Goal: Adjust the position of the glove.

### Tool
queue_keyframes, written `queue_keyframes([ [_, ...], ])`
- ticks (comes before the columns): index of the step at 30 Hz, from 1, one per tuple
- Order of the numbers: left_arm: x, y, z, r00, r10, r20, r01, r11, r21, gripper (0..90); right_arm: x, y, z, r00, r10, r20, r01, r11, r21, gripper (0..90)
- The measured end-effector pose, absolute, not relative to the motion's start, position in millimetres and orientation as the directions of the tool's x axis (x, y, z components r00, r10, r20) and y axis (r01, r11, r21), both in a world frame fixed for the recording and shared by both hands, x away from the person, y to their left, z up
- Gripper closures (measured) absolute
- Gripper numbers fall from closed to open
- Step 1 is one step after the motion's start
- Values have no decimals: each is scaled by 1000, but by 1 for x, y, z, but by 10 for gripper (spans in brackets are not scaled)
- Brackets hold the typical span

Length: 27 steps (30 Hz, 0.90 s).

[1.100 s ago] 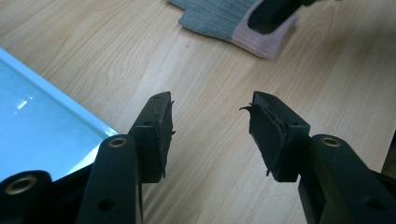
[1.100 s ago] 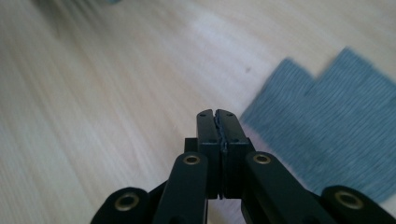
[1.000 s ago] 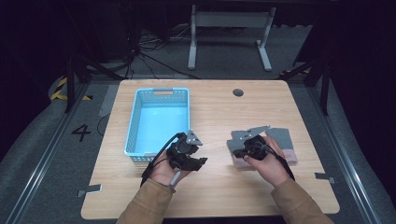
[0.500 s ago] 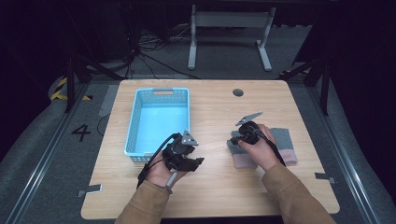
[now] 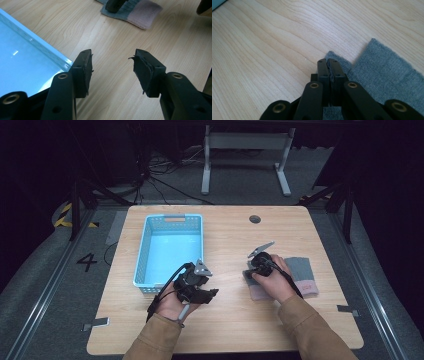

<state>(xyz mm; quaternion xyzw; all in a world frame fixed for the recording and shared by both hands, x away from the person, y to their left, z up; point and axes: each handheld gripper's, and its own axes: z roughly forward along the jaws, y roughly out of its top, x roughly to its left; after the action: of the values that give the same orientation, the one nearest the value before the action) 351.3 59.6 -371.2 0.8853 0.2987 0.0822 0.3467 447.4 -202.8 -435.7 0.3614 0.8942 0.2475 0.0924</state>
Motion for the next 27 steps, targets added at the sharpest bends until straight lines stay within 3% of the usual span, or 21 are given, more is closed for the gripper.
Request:
queue_keyframes([
  [27,355,48,-372,830,555,-57,450,-607,655,490,394,-193,-433,-851,521,60,490,749,446,897],
])
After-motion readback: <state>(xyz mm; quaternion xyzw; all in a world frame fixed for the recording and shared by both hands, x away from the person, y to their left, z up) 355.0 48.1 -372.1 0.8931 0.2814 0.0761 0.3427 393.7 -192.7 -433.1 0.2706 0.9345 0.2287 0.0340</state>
